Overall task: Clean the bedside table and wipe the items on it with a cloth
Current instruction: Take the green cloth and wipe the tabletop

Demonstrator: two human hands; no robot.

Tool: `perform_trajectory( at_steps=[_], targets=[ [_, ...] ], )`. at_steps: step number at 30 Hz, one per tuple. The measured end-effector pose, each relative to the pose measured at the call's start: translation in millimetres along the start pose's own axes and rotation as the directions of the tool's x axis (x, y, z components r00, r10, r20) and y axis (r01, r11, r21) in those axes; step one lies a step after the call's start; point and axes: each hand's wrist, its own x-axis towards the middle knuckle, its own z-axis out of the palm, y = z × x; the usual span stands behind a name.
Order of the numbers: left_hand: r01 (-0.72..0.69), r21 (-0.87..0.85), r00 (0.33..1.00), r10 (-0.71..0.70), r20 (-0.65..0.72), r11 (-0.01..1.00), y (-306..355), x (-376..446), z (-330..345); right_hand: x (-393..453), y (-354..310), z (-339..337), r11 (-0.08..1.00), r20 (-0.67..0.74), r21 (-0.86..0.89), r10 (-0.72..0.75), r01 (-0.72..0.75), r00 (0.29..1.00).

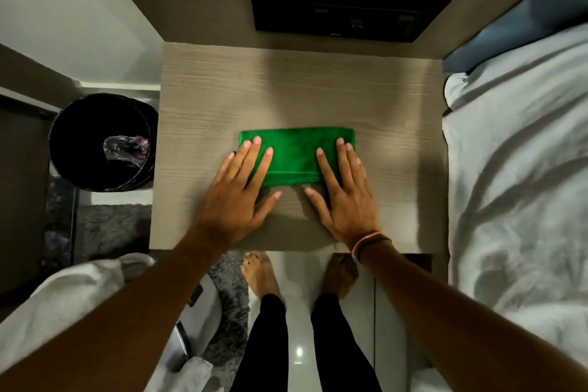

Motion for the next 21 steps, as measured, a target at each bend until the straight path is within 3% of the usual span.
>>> perform_trajectory(
  at_steps=[10,21],
  targets=[
    [-0.066,0.145,0.998,0.066,0.007,0.987,2,-107,29,-107,-50,32,1.000,0.065,0.002,0.023,-0.023,0.998],
    [0.105,0.262,0.993,-0.116,0.027,0.959,-62,-129,9,-67,-129,37,0.997,0.101,0.040,-0.067,0.063,0.993]
  ],
)
